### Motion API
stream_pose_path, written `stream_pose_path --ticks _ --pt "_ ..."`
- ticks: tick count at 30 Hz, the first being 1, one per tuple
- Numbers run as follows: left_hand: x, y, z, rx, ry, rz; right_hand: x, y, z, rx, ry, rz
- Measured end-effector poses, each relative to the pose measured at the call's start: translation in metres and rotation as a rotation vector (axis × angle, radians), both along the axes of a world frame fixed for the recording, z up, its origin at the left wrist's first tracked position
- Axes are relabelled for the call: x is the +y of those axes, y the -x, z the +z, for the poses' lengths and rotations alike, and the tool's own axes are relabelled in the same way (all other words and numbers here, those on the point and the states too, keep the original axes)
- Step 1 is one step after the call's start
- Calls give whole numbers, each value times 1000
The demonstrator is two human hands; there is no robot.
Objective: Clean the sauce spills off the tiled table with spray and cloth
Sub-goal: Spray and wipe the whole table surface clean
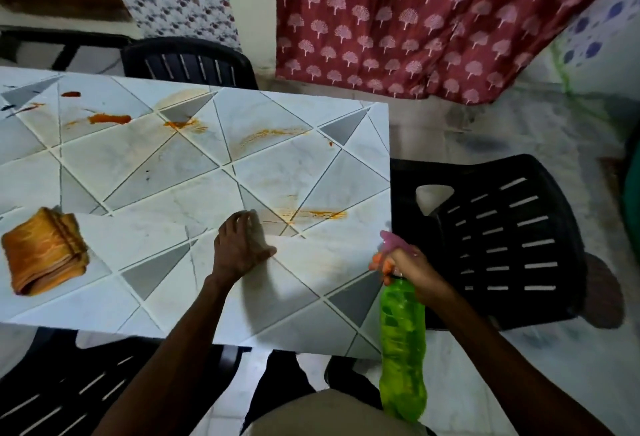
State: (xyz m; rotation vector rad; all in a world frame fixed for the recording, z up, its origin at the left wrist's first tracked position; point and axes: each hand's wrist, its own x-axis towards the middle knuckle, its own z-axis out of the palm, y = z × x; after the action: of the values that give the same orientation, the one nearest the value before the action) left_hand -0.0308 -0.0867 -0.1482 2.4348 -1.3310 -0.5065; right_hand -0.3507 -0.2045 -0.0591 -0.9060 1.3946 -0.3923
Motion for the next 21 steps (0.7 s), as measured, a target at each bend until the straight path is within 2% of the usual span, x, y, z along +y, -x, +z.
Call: stream_pose_path --ticks 6,11,16,21 --pt "67 -42 -5 -73 -43 99 32 -64 3 23 -12 203" --pt "117 -91 3 -17 -60 286 65 -132 28 -133 -56 371" --pt "163 -136 7 -10 -115 345 103 -201 25 -77 -3 554" --pt "210 -163 -5 -68 -93 328 139 -232 26 -94 -68 796"
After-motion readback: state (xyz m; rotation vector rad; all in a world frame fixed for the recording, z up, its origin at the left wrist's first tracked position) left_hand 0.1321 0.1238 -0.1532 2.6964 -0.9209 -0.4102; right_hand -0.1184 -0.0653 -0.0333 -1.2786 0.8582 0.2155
